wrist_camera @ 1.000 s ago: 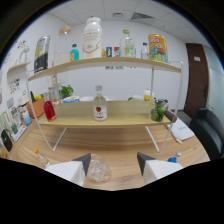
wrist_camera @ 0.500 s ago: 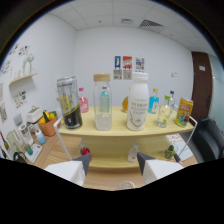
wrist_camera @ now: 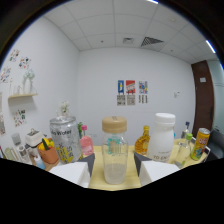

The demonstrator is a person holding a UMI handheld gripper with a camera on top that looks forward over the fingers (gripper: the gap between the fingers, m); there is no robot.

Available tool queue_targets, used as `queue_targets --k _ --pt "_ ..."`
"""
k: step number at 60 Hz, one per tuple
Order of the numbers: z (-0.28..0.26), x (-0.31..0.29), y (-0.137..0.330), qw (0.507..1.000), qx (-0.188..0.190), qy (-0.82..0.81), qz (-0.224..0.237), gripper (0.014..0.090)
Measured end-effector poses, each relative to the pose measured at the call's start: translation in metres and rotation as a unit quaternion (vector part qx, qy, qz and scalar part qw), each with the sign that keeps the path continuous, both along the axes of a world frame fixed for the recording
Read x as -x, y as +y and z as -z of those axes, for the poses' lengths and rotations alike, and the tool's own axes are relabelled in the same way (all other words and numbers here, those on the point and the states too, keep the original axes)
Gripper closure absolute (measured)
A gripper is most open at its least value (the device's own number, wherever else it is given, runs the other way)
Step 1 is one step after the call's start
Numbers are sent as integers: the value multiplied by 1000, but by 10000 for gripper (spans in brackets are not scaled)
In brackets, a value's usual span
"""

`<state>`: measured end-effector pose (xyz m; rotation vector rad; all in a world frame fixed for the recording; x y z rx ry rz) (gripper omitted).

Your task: Make me a cup of Mount Fuji.

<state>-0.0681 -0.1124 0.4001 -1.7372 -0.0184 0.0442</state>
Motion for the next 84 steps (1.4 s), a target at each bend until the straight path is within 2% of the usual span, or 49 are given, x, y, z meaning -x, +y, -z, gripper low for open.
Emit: queue_targets --k 3,8,23,34,40,51,66,76,84 --pt "8 -2 7 1000 10 -5 -1 401" --pt "14 1 17 1000 12 -2 1 610" --pt "12 2 13 1000 16 -5 -9 643" --pt "-18 4 -27 999 -16 2 -29 647" --pt "-6 0 -54 999 -12 18 -29 649" --pt "85 -6 -90 998 37 43 -20 649" --pt "232 -17 -113 994 96 46 12 648" --pt "275 -10 -115 979 111 169 18 648" --pt "285 -5 -112 937 125 326 32 651"
